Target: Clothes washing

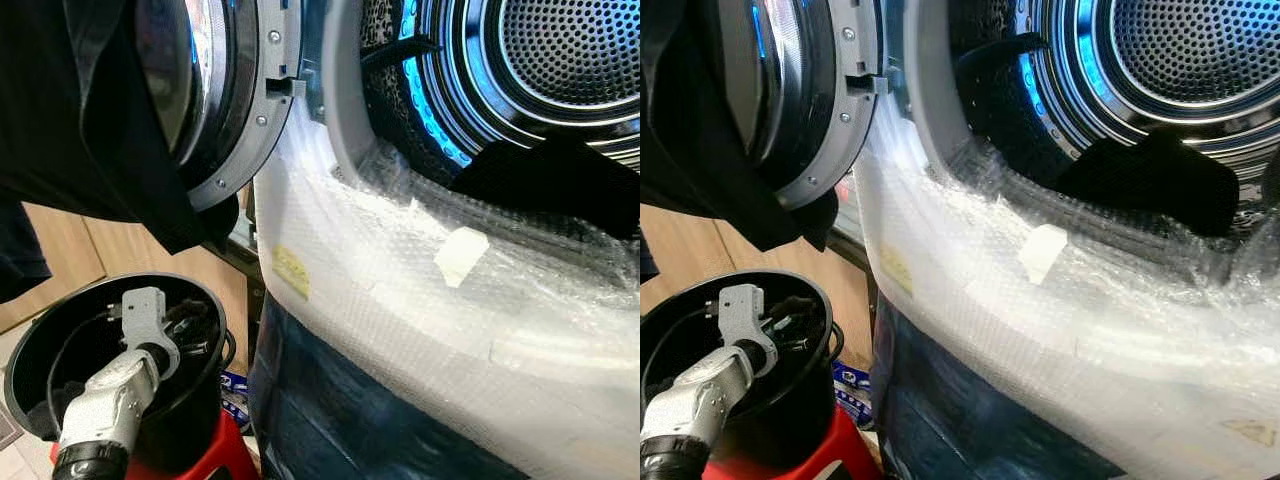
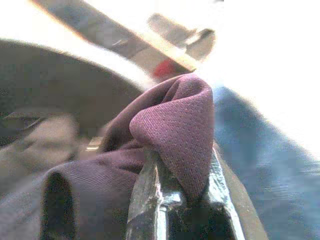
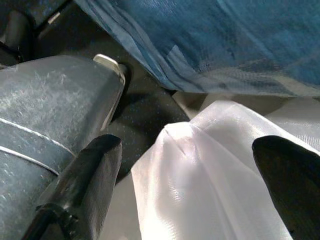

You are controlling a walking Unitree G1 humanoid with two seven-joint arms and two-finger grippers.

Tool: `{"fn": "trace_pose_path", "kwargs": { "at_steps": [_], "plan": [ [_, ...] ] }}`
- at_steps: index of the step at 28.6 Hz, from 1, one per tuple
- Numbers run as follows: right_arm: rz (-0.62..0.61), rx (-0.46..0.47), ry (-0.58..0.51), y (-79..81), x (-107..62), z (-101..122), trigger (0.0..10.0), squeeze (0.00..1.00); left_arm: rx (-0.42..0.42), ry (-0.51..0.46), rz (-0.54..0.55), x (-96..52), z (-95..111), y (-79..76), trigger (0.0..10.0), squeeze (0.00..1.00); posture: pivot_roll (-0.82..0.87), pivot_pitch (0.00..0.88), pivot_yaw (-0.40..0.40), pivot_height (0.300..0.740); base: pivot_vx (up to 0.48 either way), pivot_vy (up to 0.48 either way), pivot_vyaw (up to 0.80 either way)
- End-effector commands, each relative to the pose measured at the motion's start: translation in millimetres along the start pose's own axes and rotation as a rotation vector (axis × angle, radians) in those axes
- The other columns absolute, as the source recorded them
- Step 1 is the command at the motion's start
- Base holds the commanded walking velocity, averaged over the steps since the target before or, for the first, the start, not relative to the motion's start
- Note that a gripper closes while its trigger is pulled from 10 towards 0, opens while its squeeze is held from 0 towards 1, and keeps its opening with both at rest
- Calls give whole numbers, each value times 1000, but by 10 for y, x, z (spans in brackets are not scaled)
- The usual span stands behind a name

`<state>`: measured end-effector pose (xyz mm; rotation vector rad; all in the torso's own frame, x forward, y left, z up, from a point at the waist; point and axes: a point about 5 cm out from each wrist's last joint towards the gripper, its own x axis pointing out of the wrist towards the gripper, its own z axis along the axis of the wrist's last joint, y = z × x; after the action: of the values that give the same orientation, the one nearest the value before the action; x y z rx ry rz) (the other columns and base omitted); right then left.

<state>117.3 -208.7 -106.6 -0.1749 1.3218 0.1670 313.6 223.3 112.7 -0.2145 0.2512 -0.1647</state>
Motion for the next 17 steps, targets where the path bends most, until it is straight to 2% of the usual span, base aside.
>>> {"fn": "trace_pose_path", "kwargs": {
  "at_steps": [1, 2, 5, 6, 7, 8, 9, 10, 12, 13, 15, 16, 17],
  "plan": [
    [-4, 1, 8, -3, 0, -15, 10000, 0, 50, -32, -182, -42, 163, -241, 0, 0, 70, 22, -93, 740, 0, 0, 0],
    [-3, 2, 6, 2, 1, -8, 10000, 0, 80, -38, -248, -87, 219, -310, 0, 0, 70, 22, -93, 740, 0, 0, 0],
    [-2, 1, 5, 5, 1, -3, 10000, 0, 115, -45, -309, -135, 270, -371, 0, 0, 73, 21, -92, 740, 0, 0, 0],
    [-1, -1, 3, 8, 2, 1, 10000, 0, 158, -49, -370, -184, 318, -429, 0, 0, 81, 25, -91, 740, 0, 0, 0],
    [1, -12, 5, 12, 2, 4, 10000, 0, 234, -43, -463, -250, 368, -519, 0, 0, 87, 30, -85, 740, 0, 0, 0],
    [1, -12, 5, 12, 2, 4, 10000, 0, 234, -43, -463, -250, 368, -519, 0, 0, 87, 30, -85, 740, 0, 0, 0],
    [2, -29, 9, 18, 4, 9, 10000, 0, 317, -43, -636, -368, 454, -716, 0, 0, 87, 32, -81, 740, 0, 0, 0],
    [2, -35, 11, 20, 4, 11, 10000, 0, 331, -51, -706, -419, 493, -803, 0, 0, 87, 32, -81, 740, 0, 0, 0],
    [2, -38, 11, 21, 4, 18, 10000, 0, 344, -59, -812, -477, 552, -950, 0, 0, 86, 44, -79, 740, 0, 0, 0],
    [5, -33, 6, 27, 5, 33, 10000, 0, 375, -37, -902, -514, 566, -1089, 0, 0, 86, 47, -77, 740, 0, 0, 0],
    [5, -30, 2, 32, 6, 48, 10000, 0, 410, -15, -990, -535, 556, -1217, 0, 0, 80, 50, -77, 740, 0, 0, 0],
    [6, -29, 0, 38, 7, 63, 10000, 0, 400, -18, -1092, -517, 554, -1387, 0, 0, 81, 50, -78, 740, 0, 0, 0],
    [6, -29, 0, 38, 7, 63, 10000, 0, 400, -18, -1092, -517, 554, -1387, 0, 0, 81, 50, -78, 740, 0, 0, 0]
  ]
}}
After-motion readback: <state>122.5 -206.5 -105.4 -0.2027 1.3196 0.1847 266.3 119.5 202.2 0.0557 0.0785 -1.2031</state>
